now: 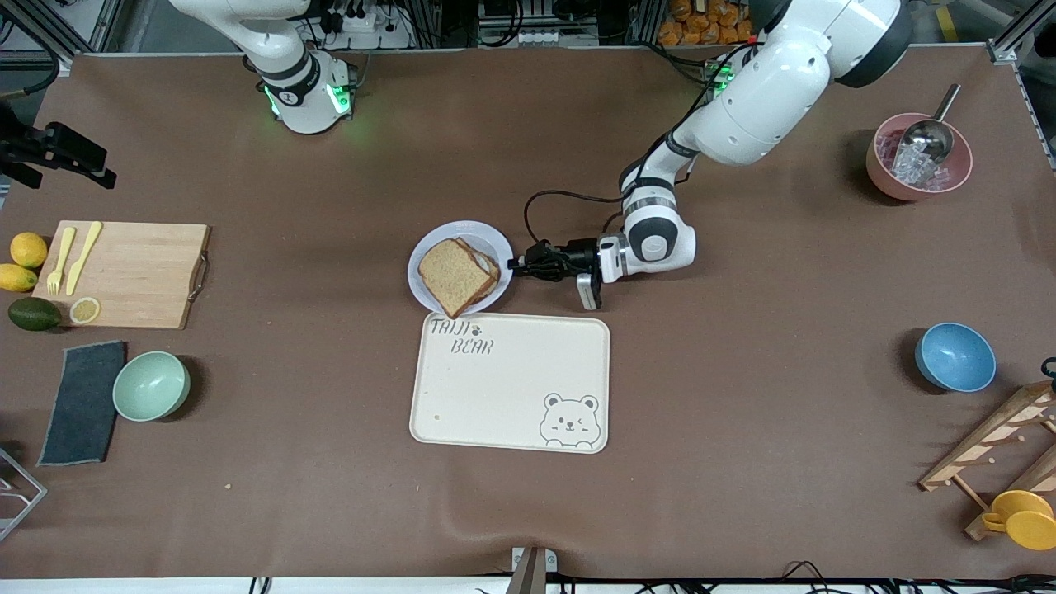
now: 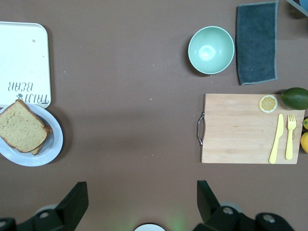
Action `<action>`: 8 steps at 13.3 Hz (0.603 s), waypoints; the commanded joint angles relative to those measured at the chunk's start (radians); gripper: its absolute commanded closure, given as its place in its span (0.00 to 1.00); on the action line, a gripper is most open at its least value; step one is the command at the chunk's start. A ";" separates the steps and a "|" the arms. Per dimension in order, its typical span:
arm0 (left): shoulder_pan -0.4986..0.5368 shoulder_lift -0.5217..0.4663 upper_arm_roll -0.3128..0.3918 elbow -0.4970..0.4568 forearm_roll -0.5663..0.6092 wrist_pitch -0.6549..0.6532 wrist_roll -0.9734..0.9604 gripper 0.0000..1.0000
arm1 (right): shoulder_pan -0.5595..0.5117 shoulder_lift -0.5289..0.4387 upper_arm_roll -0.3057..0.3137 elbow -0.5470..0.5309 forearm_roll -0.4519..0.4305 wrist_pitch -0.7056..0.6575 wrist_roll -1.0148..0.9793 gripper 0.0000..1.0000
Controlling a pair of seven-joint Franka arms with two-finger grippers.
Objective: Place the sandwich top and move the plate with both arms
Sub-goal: 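Slide the plate with the left gripper onto the white tray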
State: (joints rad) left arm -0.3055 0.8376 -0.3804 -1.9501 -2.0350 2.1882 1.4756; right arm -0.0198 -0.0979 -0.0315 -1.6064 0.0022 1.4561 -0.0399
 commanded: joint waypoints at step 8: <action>0.114 -0.006 -0.132 -0.006 -0.037 0.021 0.049 1.00 | -0.032 -0.016 0.001 0.010 0.016 -0.031 -0.009 0.00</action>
State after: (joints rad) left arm -0.2351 0.8410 -0.4602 -1.9393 -2.0351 2.2053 1.4822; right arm -0.0314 -0.1002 -0.0420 -1.6042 0.0028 1.4381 -0.0399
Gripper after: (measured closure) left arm 0.956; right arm 0.000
